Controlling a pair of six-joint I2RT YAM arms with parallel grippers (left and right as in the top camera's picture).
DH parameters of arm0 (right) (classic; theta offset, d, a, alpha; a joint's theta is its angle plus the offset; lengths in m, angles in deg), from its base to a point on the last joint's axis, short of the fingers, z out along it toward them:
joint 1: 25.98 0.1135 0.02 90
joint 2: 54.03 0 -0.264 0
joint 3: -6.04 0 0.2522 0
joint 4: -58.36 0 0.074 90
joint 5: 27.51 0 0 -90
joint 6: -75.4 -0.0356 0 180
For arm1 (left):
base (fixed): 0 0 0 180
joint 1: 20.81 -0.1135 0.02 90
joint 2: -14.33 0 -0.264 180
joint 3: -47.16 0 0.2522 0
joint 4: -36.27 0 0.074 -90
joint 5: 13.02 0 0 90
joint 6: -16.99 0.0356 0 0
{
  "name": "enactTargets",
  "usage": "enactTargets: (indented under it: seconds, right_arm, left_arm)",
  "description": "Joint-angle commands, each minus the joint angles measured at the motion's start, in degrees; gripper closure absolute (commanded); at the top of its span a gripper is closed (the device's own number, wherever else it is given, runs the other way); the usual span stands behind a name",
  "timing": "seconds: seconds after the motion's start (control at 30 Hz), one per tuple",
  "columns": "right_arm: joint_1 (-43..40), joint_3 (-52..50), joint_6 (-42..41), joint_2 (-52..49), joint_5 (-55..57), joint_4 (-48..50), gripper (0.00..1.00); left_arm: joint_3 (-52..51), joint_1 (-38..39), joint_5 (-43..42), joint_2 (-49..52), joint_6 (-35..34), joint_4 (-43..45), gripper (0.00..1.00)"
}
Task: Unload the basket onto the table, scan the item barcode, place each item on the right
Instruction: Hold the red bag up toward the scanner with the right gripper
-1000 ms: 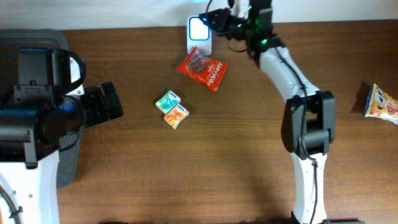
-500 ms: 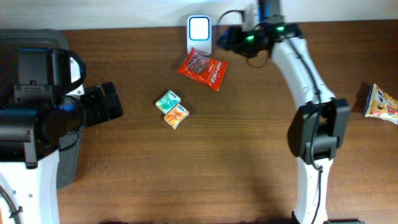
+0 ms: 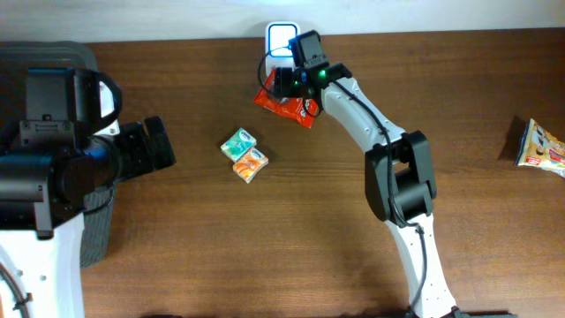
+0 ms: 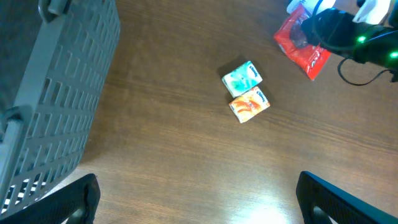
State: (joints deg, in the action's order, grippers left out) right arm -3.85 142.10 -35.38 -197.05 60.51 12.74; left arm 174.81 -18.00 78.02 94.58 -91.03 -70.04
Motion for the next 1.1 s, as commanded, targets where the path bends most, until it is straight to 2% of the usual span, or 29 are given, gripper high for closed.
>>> enactTargets:
  seconds: [0.0,0.2,0.47,0.53,0.57,0.63,0.67,0.87,0.97,1.0,1.07]
  right_arm:
    - [0.6,0.6,1.5,-1.5,3.4,-2.2,0.33]
    - [0.7,0.6,5.3,-1.3,4.1,-11.1,0.42]
    - [0.7,0.6,8.6,2.4,4.2,-27.5,0.44]
    - [0.7,0.6,8.5,3.5,4.2,-30.7,0.38]
    - [0.7,0.6,8.5,3.5,4.2,-32.6,0.32]
    - [0.7,0.6,8.3,3.1,4.1,-36.5,0.02]
    - [0.7,0.6,8.3,3.1,3.5,-38.9,0.00]
    - [0.8,0.6,8.3,3.0,-5.8,-44.7,0.01]
    - [0.8,0.3,5.6,3.0,-6.3,-47.0,0.01]
    - [0.8,-0.2,5.4,3.0,-6.2,-47.1,0.04]
    - [0.8,-1.2,5.3,3.0,-6.2,-47.0,0.20]
  left_arm:
    - [0.4,-0.3,-0.2,-0.1,0.0,0.0,0.01]
    - [0.4,-0.3,-0.2,-0.1,0.0,0.0,0.01]
    - [0.4,-0.3,-0.2,-0.1,0.0,0.0,0.01]
    - [0.4,-0.3,-0.2,-0.1,0.0,0.0,0.01]
    - [0.4,-0.3,-0.2,-0.1,0.0,0.0,0.01]
    - [0.4,-0.3,-0.2,-0.1,0.0,0.0,0.01]
    - [0.4,-0.3,-0.2,-0.1,0.0,0.0,0.01]
    - [0.4,-0.3,-0.2,-0.1,0.0,0.0,0.01]
    - [0.4,-0.3,-0.2,-0.1,0.0,0.0,0.01]
    - [0.4,-0.3,-0.2,-0.1,0.0,0.0,0.01]
    - [0.4,-0.3,-0.2,-0.1,0.0,0.0,0.01]
